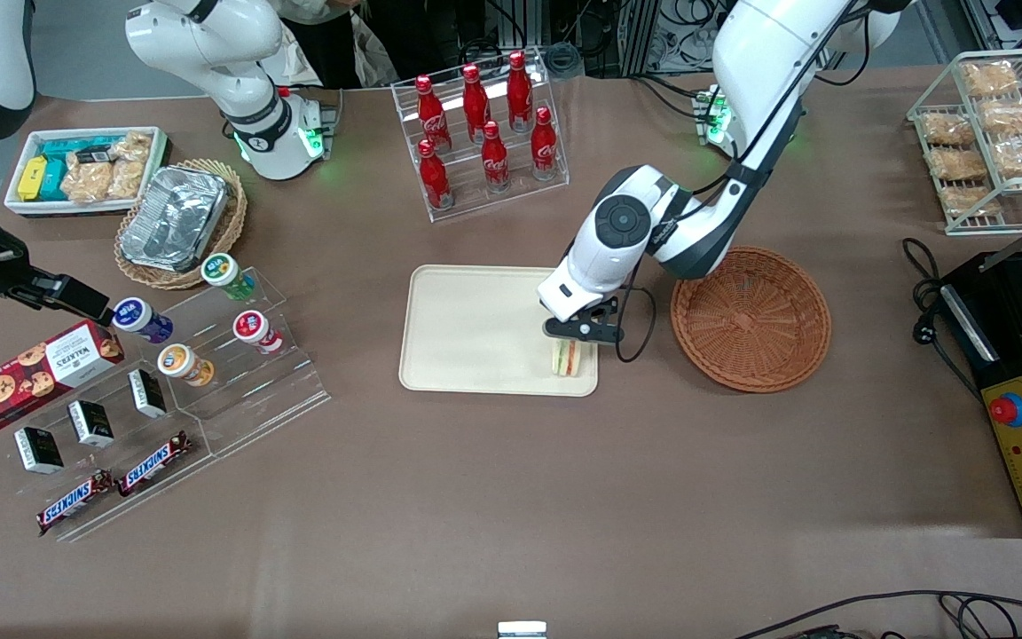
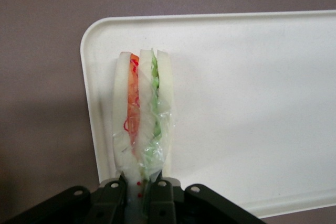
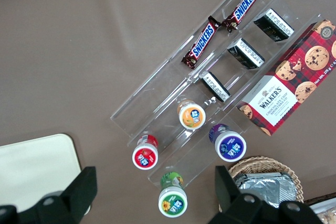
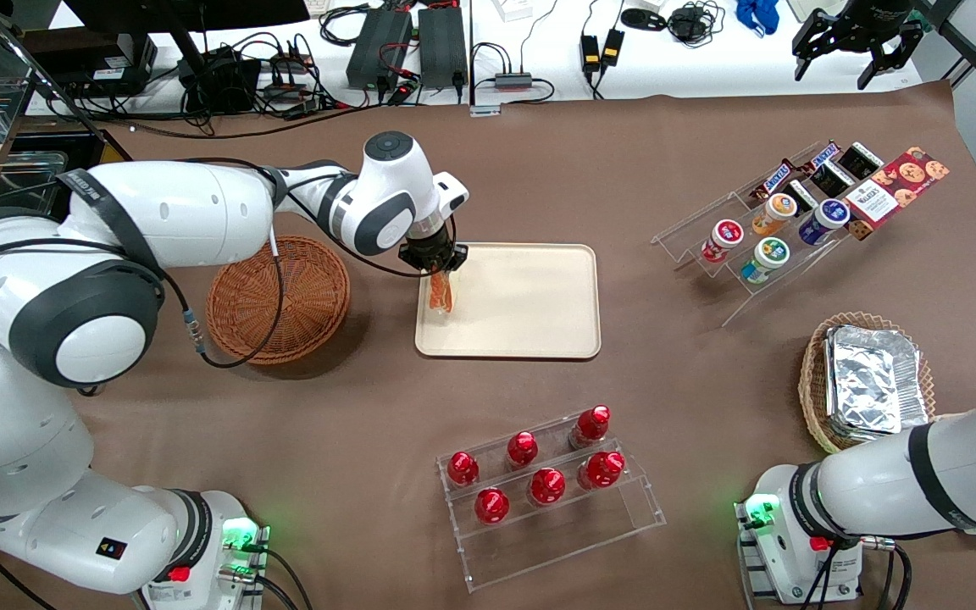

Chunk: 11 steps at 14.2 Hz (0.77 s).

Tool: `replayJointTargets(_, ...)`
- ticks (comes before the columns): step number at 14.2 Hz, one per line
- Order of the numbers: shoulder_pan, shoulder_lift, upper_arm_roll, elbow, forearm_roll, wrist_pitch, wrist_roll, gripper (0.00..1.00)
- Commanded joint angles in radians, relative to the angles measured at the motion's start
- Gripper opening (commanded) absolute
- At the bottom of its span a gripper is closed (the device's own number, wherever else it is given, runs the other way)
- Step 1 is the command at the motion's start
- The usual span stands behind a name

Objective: Place sandwich from basket to tray
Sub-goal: 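Carry the sandwich over the tray and lower it onto the tray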

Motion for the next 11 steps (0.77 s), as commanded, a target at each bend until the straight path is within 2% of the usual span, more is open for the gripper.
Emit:
replayJointTargets(1, -0.007, 0.019, 0.006, 0.026, 0.019, 0.001, 0.002, 0.06)
replayJointTargets(2, -0.007, 0.019, 0.008, 0.025, 0.019, 0.002, -0.001, 0.11)
replayJointTargets(3, -0.007, 0.019, 0.009, 0.022, 0.019, 0.001, -0.003, 0.31)
replayJointTargets(4, -0.007, 0.017, 0.011, 0.020, 0.019, 0.001, -0.004, 0.56)
replayJointTargets(5, -0.007, 0.017, 0.013, 0.020, 0.019, 0.001, -0.003, 0.87)
replayJointTargets(6, -0.007, 0.016, 0.020, 0.022, 0.017, 0.001, -0.008, 0.99)
replayJointTargets(9, 0.000, -0.018, 0.045, 0.026, 0.020, -0.017, -0.078, 0.99)
replayJointTargets(11, 0.005, -0.117, 0.077, 0.025, 0.019, -0.146, -0.077, 0.99)
